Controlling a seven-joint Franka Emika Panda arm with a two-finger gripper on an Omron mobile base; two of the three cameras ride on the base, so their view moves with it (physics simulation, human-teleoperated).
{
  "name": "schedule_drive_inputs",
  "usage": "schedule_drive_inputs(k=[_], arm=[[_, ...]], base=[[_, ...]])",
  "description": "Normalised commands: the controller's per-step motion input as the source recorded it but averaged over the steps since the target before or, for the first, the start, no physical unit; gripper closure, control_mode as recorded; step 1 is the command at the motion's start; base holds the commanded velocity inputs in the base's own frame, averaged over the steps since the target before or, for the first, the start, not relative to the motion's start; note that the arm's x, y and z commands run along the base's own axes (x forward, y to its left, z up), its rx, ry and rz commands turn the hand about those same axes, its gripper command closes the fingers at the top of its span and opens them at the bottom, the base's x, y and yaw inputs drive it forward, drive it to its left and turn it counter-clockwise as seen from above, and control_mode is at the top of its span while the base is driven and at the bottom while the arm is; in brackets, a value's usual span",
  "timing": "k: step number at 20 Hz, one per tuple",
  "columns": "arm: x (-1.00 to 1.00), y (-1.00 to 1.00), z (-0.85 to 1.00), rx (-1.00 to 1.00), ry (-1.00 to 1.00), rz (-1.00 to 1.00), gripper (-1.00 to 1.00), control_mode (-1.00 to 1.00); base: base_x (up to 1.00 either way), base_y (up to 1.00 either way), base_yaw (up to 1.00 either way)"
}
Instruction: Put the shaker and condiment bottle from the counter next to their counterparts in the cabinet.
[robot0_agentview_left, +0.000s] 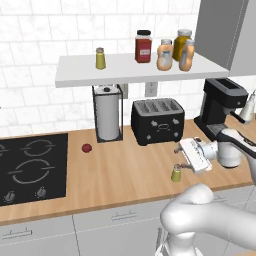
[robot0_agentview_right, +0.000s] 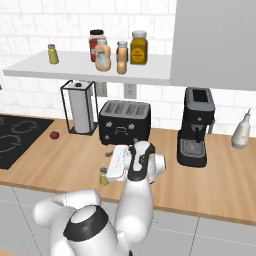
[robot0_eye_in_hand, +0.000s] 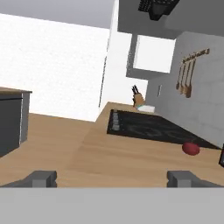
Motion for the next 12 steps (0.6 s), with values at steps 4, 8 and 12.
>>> schedule_drive_inputs(k=[4,8,12], arm=[[0.02,0.05,-0.04,-0.05,0.08,0.00,-1.00,-1.00],[-0.01,0.00,-0.27,0.00,0.10,0.00,-1.00,-1.00],[-0.12,0.00,-0.38,0.00,0.09,0.00,-1.00,-1.00]], base=[[0.00,0.00,0.00],[0.00,0.00,0.00],[0.00,0.00,0.00]])
